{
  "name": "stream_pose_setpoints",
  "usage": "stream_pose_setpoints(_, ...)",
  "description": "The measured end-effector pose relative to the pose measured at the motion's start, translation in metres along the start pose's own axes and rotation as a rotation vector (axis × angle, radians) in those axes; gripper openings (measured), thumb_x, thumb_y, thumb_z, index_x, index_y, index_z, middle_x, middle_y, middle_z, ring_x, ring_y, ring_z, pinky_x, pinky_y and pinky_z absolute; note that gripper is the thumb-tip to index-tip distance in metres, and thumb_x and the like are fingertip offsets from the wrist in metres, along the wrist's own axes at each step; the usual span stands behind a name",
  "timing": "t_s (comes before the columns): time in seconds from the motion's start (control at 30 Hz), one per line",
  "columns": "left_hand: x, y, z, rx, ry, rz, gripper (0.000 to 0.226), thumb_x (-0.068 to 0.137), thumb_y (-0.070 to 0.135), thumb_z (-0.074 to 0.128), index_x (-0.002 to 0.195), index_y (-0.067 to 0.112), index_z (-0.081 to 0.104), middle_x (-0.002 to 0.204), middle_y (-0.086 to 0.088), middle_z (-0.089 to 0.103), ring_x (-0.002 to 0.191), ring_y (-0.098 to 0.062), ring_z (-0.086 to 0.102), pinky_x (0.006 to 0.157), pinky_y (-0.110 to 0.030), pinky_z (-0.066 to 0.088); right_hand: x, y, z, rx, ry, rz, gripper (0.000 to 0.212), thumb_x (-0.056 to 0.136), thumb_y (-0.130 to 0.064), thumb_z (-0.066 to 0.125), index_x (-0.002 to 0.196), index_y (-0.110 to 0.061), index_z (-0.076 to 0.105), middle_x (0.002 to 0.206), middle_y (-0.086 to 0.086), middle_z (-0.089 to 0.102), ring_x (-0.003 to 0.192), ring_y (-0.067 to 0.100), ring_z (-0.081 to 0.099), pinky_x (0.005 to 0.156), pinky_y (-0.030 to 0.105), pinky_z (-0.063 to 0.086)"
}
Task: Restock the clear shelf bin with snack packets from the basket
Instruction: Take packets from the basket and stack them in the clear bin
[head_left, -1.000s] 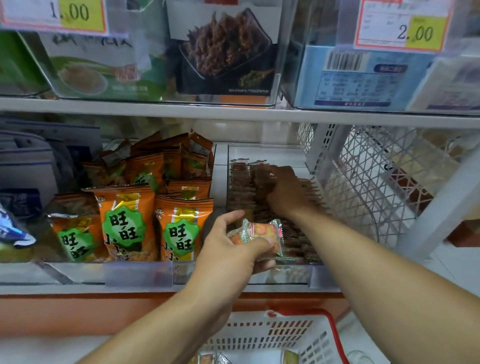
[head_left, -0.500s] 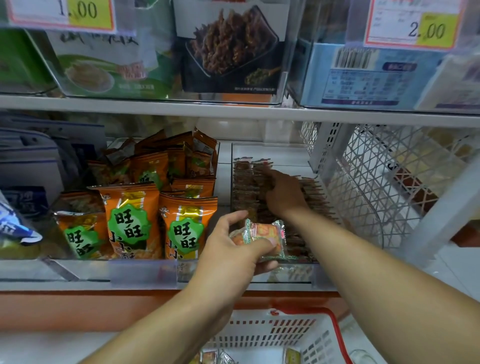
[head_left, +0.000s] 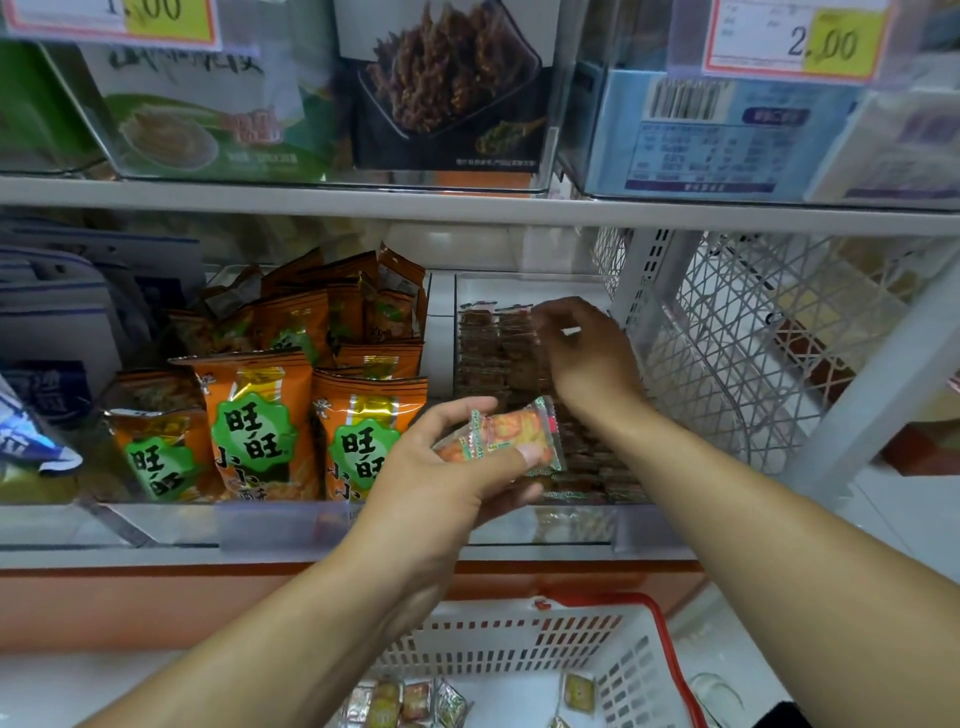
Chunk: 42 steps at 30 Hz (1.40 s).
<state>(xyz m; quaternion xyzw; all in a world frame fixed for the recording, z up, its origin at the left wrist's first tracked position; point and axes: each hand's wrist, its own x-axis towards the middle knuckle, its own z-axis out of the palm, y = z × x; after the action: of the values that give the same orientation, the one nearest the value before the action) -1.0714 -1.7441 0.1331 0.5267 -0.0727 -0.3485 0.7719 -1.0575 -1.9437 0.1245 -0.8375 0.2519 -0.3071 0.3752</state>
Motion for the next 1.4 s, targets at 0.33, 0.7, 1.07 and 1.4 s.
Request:
stream_pose_setpoints(0.33,-0.012,0.008,0.000,-0.034,-0.034,-0.053,0.068,0.062,0.008,0.084,0.126,0.015,0.064,0.119,-0.017,0.073,0.094,-0.026,0.078,0.069,-0.028,0.062,-0.090,-0.031,-0.066,0.535,-0.507,0.113,0.029,0.075,-0.033,0.078,0.099,-0.017,0.076,0.085,0.003,0.072,0.070,0.012,0.057,0.058,0.020,0.045)
stream_pose_setpoints(0.7,-0.012,0.015,-0.007,-0.249,-0.209,-0.368,0.054,0.080,0.009,0.053,0.131,-0.008,0.057,0.122,-0.032,0.068,0.092,-0.030,0.071,0.085,-0.032,0.056,-0.086,-0.024,-0.100,0.473,-0.729,-0.080,0.026,0.078,-0.022,0.081,0.103,-0.027,0.075,0.102,0.003,0.076,0.094,0.013,0.070,0.083,0.021,0.053)
stream_pose_setpoints(1.07,-0.013,0.001,0.002,0.004,-0.138,-0.322,0.051,0.088,0.042,0.065,0.119,0.002,0.066,0.105,-0.022,0.077,0.087,-0.028,0.078,0.058,-0.034,0.063,-0.088,-0.017,-0.099,0.487,-0.772,-0.131,0.030,0.081,0.007,0.074,0.084,-0.022,0.079,0.117,0.003,0.068,0.106,0.021,0.067,0.091,0.030,0.052)
stream_pose_setpoints(1.4,-0.015,0.003,-0.003,-0.046,-0.181,-0.271,0.043,0.083,0.016,0.070,0.124,0.006,0.066,0.117,-0.022,0.074,0.115,-0.040,0.069,0.076,-0.042,0.064,-0.089,-0.024,-0.094,0.535,-0.685,0.115,0.023,0.095,-0.013,0.059,0.112,-0.014,0.074,0.106,0.005,0.074,0.087,0.012,0.065,0.072,0.026,0.055)
